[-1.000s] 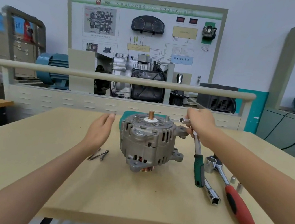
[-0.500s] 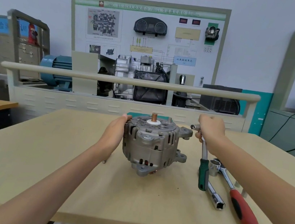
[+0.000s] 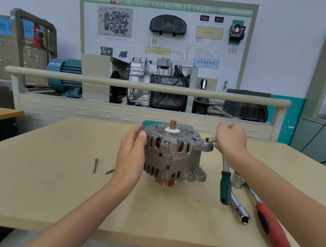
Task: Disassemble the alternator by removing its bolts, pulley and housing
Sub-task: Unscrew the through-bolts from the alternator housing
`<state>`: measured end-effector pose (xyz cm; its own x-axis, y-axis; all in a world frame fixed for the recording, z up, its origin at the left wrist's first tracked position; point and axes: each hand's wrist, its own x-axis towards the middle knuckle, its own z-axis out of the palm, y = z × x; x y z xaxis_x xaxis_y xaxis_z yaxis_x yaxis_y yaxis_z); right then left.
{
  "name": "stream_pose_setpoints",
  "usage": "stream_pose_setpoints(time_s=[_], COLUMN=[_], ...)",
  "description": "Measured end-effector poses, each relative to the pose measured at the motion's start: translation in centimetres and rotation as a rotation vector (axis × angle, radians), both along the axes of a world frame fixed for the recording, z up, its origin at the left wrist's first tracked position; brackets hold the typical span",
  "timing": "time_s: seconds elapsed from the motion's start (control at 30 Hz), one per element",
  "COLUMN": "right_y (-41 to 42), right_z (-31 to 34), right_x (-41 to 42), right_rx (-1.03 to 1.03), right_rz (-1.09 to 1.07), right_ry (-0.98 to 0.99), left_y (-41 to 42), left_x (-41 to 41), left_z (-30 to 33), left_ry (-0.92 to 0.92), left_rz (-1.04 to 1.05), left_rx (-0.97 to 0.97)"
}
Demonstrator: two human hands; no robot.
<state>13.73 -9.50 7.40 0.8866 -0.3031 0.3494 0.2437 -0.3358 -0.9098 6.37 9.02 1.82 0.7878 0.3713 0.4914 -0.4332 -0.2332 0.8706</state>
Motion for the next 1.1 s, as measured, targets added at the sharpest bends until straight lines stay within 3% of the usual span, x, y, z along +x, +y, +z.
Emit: stream_pose_setpoints(time_s=[0.1, 0.17, 0.33, 0.43, 0.53, 0.83, 1.0, 1.1], right_y=[0.8, 1.6, 3.6, 4.7, 5.1, 4.9, 4.5, 4.5], right_z=[0.6, 1.3, 2.4, 2.5, 2.7, 3.0, 3.1, 3.3], right_x=[-0.5, -1.0, -2.1, -2.5, -2.5, -1.9, -2.1, -2.1], right_rx=[-0.173, -0.277, -0.612, -0.733, -0.771, -0.940, -0.845, -0.777], right_rz=[-0.051, -0.051, -0.063, -0.082, -0.101, -0.126, 0.102, 0.268], right_ry=[-0.125, -0.196, -0.423, -0.516, -0.563, -0.714, -0.832, -0.822], left_y=[0.6, 0.2, -0.7, -0.4, -0.8, -2.5, -2.9, -3.5], left_x=[1.4, 2.4, 2.8, 2.3, 1.8, 1.0, 1.1, 1.2], left_z=[1.2, 1.3, 0.5, 0.0, -0.4, -0.4, 0.3, 1.8], left_ry=[0.006, 0.060, 0.045, -0.029, -0.083, 0.009, -0.066, -0.110], left_rz=[0.101, 0.018, 0.029, 0.066, 0.117, 0.141, 0.234, 0.123], left_rx=[0.347, 0.493, 0.493, 0.599, 0.712, 0.704, 0.772, 0.779])
